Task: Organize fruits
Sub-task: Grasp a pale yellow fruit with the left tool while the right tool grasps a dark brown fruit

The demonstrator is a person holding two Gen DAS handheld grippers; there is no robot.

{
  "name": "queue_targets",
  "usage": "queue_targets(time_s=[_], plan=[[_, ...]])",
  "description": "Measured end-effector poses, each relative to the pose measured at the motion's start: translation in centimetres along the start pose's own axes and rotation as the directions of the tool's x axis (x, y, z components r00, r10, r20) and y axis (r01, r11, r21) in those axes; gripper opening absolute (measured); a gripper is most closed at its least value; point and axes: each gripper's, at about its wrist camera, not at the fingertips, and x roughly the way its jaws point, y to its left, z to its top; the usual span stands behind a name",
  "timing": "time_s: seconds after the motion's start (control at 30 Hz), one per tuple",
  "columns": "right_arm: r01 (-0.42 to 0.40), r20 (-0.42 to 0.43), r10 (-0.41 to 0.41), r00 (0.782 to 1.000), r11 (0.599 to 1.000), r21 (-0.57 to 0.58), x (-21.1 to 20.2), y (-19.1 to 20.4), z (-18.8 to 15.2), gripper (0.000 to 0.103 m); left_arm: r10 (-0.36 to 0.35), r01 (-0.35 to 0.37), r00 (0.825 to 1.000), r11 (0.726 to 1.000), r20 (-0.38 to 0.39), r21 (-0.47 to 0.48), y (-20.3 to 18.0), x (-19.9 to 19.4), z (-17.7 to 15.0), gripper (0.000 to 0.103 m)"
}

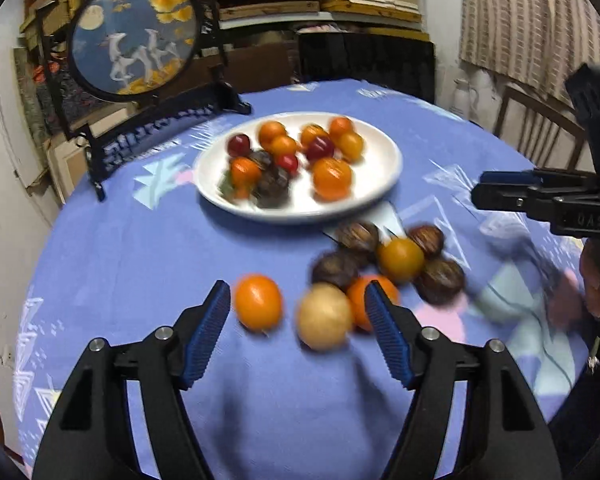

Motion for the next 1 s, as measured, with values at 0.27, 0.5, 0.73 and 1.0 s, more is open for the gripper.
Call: queue_targets(time_s=[0.27,0.5,0.73,1.0], plan=[[-0.006,0.007,0.006,1.000,1.000,0.015,-1.9,0.7,-2.7,0.051,-0.016,0.011,0.997,0.998,-0.070,-0.068,-0.5,2.1,-1.2,0.033],[-0.010,0.012,0.010,1.000,1.000,0.016,-2.7,0.7,-3.4,0.051,0.003,-0.017,0.993,0.993,-0.116,-0.119,0.0,3.9,-0.9,0.033],[-0.016,-0.006,0.016,1.000,1.000,0.014,-1.8,1.0,-3.6,0.051,0.030,-0.044,0.993,0.991,-0.115,-0.126,0.0,4.3,-0.4,0.032],[-0.019,-0.033,0.019,0.999,1.000,-0.004,-1.1,1.8,-3.9,0.051,0.028,-0.034,0.998,0.990,-0.048,-0.140,0.2,3.0,-0.5,0.031]])
